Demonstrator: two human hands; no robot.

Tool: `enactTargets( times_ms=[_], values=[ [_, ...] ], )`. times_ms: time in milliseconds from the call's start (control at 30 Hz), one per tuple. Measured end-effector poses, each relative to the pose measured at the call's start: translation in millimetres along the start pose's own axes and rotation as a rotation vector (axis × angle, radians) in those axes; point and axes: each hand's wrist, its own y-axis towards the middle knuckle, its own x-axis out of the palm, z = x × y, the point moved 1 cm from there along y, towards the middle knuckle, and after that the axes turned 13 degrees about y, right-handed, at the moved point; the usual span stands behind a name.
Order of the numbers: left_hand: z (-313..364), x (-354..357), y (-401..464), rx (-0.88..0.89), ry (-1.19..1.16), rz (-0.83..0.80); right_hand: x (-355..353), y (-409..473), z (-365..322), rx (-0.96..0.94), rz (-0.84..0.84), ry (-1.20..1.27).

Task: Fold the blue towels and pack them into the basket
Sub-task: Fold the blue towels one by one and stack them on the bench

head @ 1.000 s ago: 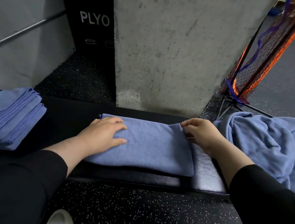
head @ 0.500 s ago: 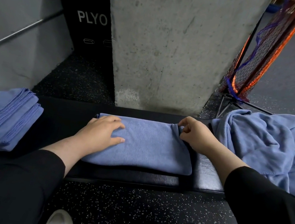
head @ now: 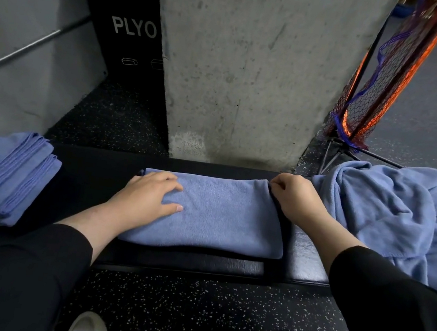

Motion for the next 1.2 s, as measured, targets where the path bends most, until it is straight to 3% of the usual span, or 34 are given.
enactTargets(
  times_ms=[167, 400, 767, 967, 1100, 1200],
  values=[
    [-0.2, -0.6, -0.1, -0.005, -0.007, 0.0, -4.1, 1.5, 5.6, 0.022, 0.016, 0.017],
    [0.8, -2.6, -1.5, -0.013, -0.014, 0.002, -3.0, 0.6, 12.1, 0.038, -0.148, 0.033],
    [1.2, -1.1, -2.1, -0.019, -0.028, 0.001, 6.8, 7.6, 15.5, 0.016, -0.077, -0.075],
    [0.6, -0.5, -1.8, -0.03, -0.035, 0.003, -4.2, 15.8, 19.2, 0.164, 0.06, 0.214],
    [1.0, 1.4, -0.9, -0.032, -0.034, 0.008, -3.1, 17.5, 20.0, 0.224, 0.035, 0.247],
    [-0.8, 2.5, -0.6, -0.031, -0.015, 0.003, -3.8, 18.5, 21.8, 0.221, 0.112, 0.251]
  ],
)
